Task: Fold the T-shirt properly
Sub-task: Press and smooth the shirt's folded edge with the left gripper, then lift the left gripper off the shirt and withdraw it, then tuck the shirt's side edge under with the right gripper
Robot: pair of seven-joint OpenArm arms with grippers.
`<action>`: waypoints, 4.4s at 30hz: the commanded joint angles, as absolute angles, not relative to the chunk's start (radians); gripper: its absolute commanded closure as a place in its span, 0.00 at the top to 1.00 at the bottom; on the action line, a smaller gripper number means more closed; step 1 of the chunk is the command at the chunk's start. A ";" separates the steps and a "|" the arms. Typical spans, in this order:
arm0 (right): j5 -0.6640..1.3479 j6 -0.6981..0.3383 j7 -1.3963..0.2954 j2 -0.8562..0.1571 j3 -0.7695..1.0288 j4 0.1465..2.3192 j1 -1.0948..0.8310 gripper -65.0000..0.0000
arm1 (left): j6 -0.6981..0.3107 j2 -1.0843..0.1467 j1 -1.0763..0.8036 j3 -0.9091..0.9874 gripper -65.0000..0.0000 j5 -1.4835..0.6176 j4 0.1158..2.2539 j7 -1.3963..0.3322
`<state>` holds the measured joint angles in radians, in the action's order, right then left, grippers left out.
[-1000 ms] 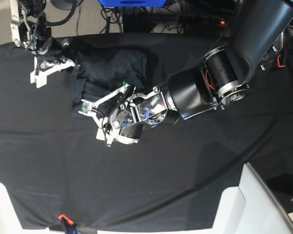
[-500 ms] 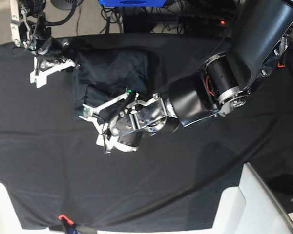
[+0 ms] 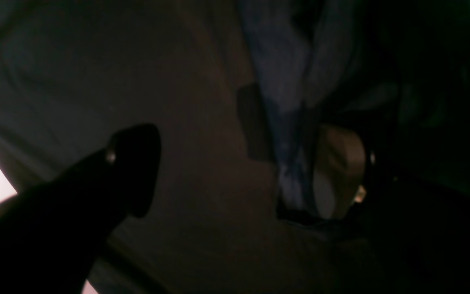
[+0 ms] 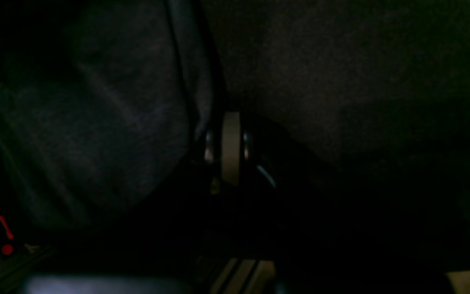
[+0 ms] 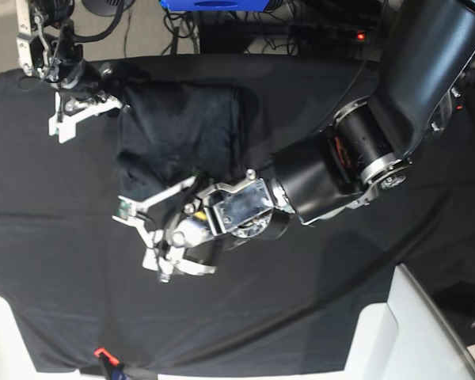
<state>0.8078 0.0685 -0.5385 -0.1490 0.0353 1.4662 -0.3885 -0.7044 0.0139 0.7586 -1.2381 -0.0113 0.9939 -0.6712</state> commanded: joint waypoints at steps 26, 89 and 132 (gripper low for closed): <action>0.800 0.084 -0.545 -0.159 0.041 1.477 -0.390 0.01 | -0.698 -0.051 0.720 -1.230 0.83 -0.013 1.224 -0.866; 0.799 0.076 -0.591 -0.424 -0.320 1.563 -0.033 0.47 | -0.698 -0.024 -0.429 0.584 0.00 -0.012 1.601 -0.895; 0.800 0.077 -0.587 -0.371 -0.389 1.411 0.074 0.00 | -0.698 -0.024 -0.406 0.581 0.00 -0.010 1.575 -0.894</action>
